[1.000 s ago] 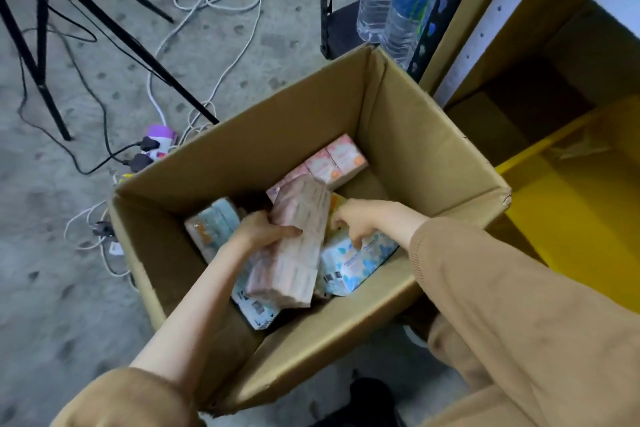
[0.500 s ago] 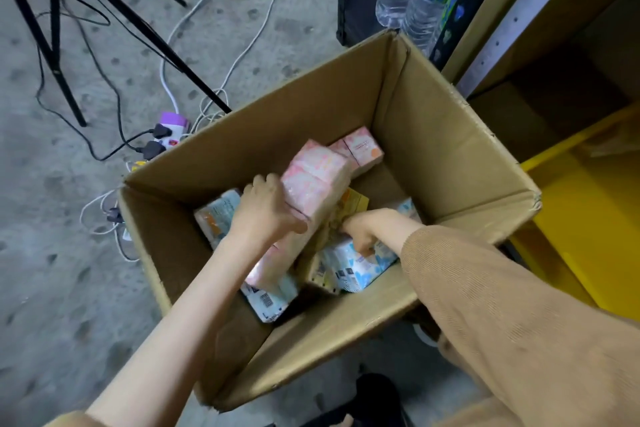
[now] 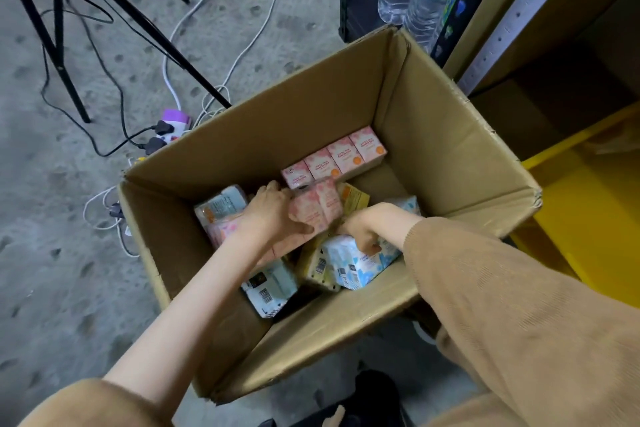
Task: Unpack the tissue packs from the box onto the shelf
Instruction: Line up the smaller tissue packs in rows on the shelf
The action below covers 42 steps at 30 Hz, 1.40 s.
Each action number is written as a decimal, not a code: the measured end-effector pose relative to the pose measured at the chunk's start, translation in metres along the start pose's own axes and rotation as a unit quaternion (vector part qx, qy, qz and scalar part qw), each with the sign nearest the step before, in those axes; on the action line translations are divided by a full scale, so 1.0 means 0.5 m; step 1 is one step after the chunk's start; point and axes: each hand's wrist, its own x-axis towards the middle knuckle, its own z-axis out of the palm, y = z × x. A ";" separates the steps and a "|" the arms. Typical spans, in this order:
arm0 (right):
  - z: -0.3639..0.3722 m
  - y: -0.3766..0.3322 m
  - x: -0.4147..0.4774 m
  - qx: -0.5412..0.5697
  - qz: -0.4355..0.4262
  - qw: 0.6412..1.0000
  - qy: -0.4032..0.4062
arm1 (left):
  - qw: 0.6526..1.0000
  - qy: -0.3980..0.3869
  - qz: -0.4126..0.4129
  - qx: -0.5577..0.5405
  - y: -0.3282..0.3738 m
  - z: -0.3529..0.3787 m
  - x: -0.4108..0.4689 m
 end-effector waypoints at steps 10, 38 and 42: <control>-0.012 0.008 -0.037 -0.035 -0.070 0.994 0.071 | 0.990 -0.050 -0.080 -0.106 -0.031 0.008 0.042; -0.022 0.133 -0.361 0.512 -0.077 0.746 0.419 | 0.995 -0.088 0.019 -0.049 0.015 -0.129 -0.043; -0.021 0.117 -0.434 0.517 -0.071 0.712 0.470 | 0.997 -0.027 0.056 -0.040 0.028 -0.187 -0.091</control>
